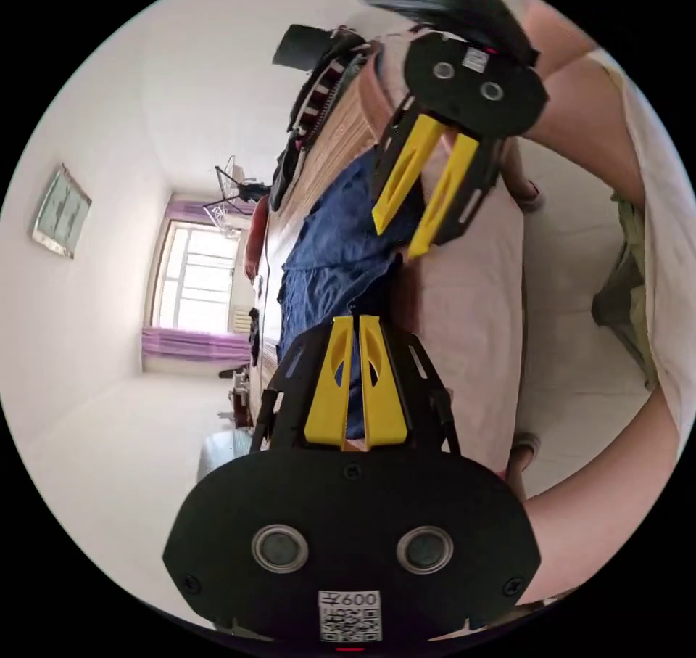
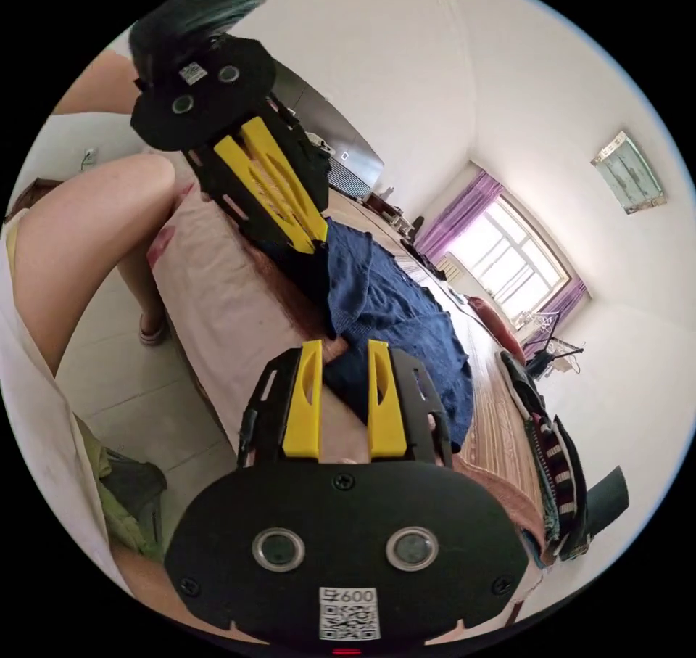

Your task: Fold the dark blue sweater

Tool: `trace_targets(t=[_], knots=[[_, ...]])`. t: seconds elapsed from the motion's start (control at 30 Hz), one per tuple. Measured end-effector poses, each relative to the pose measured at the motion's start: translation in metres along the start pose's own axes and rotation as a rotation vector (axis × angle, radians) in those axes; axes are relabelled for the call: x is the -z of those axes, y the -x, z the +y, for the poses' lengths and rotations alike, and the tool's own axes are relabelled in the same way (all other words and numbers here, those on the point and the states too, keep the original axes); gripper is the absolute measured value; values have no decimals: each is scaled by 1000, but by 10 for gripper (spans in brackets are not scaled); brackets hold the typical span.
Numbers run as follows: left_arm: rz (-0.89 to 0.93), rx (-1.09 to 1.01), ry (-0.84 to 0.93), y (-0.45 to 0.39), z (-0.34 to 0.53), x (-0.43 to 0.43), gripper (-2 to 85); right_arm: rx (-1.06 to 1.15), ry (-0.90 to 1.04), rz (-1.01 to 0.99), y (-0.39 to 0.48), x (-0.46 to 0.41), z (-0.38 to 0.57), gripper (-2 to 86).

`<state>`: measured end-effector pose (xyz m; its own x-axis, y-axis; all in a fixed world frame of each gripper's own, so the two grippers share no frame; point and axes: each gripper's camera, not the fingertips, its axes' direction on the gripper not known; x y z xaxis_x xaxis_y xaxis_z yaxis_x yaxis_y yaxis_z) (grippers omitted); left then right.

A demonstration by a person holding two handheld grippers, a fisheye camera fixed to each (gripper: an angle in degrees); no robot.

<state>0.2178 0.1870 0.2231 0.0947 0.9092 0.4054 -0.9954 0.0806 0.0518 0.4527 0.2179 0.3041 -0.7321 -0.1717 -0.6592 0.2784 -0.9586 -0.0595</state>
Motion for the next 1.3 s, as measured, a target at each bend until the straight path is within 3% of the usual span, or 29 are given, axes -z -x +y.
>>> trace_targets(t=[0.07,0.2,0.43,0.57,0.9,1.17,1.3], knots=[[50,78,-9,26,3,1,27,-23,1,-113,-23,6,-17,115],[53,197,-94,67,18,11,26,-77,-10,-58,-55,-1,-38,118],[52,272,-87,121,37,20,27,-9,103,-106,-114,-52,-82,57],[36,285,-76,153,46,22,27,3,63,-66,-158,-55,-91,-1],[-68,262,-17,273,53,14,28,-40,-69,-252,-289,-59,-113,-8],[-10,321,-25,399,51,-15,20,-217,-139,-389,-437,-126,-122,-8],[-65,278,-48,453,48,-45,17,-273,-106,-396,-491,-174,-126,-8]])
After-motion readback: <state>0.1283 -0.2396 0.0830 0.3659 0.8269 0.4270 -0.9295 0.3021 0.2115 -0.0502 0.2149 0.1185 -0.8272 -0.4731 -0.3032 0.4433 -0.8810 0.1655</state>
